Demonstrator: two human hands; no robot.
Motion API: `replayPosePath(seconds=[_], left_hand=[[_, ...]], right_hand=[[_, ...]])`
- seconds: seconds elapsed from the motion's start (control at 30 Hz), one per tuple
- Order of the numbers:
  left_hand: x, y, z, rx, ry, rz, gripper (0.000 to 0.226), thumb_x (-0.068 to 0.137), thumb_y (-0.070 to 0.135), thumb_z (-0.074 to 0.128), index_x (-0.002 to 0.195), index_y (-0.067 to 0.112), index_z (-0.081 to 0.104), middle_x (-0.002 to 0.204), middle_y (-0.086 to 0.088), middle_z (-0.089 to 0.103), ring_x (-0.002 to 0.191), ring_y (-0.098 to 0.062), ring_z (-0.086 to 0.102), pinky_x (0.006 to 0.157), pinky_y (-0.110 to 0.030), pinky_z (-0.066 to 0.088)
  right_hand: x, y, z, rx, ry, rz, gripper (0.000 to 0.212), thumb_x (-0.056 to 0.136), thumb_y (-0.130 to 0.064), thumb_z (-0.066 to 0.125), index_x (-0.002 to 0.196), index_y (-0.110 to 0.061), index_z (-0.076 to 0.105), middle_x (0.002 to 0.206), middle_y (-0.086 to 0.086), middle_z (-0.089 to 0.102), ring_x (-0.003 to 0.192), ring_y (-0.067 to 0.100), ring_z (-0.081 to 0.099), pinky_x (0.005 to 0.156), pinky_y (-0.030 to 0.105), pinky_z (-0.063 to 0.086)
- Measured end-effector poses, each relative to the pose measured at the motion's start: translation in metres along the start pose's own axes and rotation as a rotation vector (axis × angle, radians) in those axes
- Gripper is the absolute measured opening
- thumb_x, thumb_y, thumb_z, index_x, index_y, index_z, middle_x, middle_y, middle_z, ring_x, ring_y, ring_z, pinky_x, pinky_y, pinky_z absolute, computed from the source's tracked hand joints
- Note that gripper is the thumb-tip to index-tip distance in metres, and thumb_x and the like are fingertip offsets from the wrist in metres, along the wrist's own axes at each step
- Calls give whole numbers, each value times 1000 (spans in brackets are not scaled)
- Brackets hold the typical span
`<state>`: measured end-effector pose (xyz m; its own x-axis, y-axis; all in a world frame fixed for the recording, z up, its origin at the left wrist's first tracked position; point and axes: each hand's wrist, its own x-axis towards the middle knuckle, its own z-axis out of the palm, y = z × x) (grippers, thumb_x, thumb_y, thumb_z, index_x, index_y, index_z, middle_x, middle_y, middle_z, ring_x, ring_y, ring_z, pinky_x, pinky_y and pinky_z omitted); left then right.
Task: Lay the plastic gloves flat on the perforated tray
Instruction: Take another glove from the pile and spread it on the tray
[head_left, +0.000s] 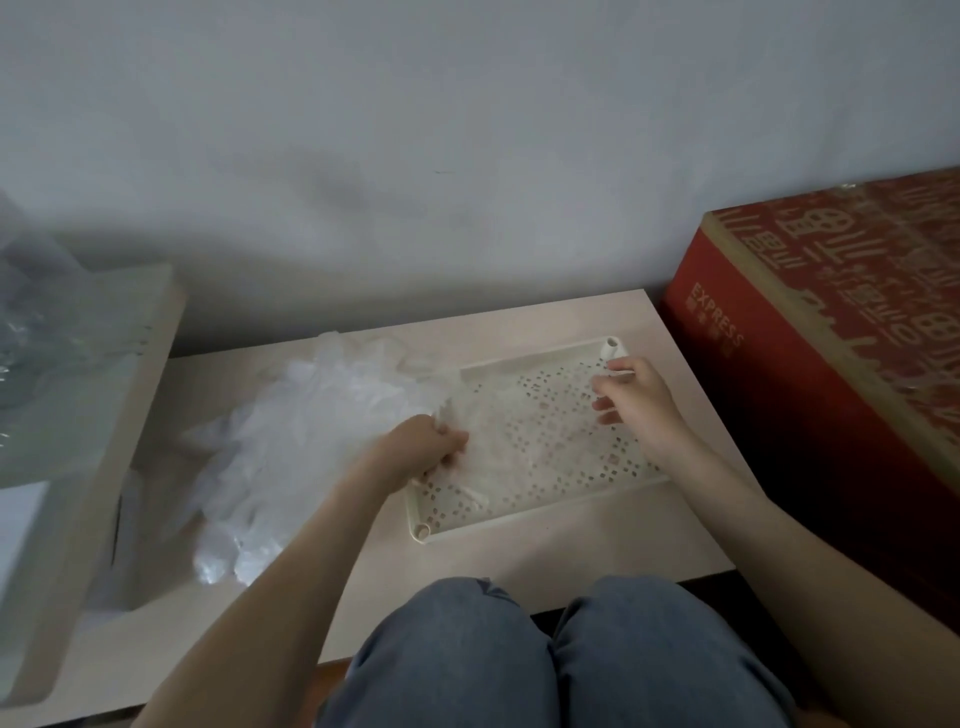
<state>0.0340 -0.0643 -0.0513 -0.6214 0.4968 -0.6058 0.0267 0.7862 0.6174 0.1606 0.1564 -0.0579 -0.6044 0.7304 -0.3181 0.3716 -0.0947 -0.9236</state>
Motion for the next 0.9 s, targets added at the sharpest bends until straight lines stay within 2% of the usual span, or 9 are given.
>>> replayPosePath(seconds=[0.13,0.2,0.27,0.37,0.5,0.57,0.63,0.77,0.9], left_hand=[[-3,2,1,47,97,79,27,96,26,50,85,11,69,72,-3,63,60,-14,51,59,-25,43],[-12,7,0,56,124,200,27,94,30,50,80,16,69,88,-4,68,74,-16,58,73,-29,47],[-25,19,-2,-139,10,347,28,95,28,52,83,10,69,103,4,69,91,-16,63,86,-30,47],[-45,36,-7,-650,-263,468,22,95,15,53,84,2,67,82,-4,68,72,-16,65,69,-24,50],[-47,42,-9,-920,-393,472,15,79,19,58,66,11,61,67,-6,56,60,-18,56,60,-27,45],[-44,40,-8,-995,-439,456,13,76,19,60,76,6,56,75,-12,52,67,-24,53,65,-33,44],[-44,36,-7,-983,-420,412,18,79,19,58,87,3,56,77,-14,54,67,-26,57,64,-33,47],[-34,19,-3,-932,-360,266,25,89,19,56,102,0,65,85,-16,65,70,-25,65,62,-31,56],[-20,7,6,-421,-195,153,28,98,16,47,101,-6,64,79,-10,66,70,-22,58,63,-29,47]], right_hand=[[-2,-5,19,-234,-127,-118,44,86,-25,67,125,-18,48,102,-3,59,88,12,59,76,29,48],[-5,-8,27,-264,-247,-156,48,85,-33,69,127,-25,47,110,-7,57,96,6,58,76,23,44],[-8,-13,32,-219,-357,-143,52,85,-40,68,130,-27,47,118,-9,55,105,2,56,79,19,42],[-12,-21,36,-34,-533,-73,68,82,-57,64,137,-21,45,131,-4,54,125,12,49,100,29,37],[-10,-19,33,214,-756,77,85,82,-67,52,146,-12,38,149,14,40,132,19,44,117,43,25],[-10,-18,28,364,-774,208,82,78,-61,63,137,-6,51,143,20,46,125,24,51,112,38,35],[-13,-22,24,449,-777,247,51,85,-46,60,118,-7,67,124,14,63,110,21,62,93,29,51],[-13,-22,12,409,-656,118,13,81,-23,65,85,-11,67,75,3,68,66,13,67,62,26,56],[0,-7,4,31,-463,15,15,92,-3,54,78,-9,57,64,4,62,59,16,60,56,26,49]])
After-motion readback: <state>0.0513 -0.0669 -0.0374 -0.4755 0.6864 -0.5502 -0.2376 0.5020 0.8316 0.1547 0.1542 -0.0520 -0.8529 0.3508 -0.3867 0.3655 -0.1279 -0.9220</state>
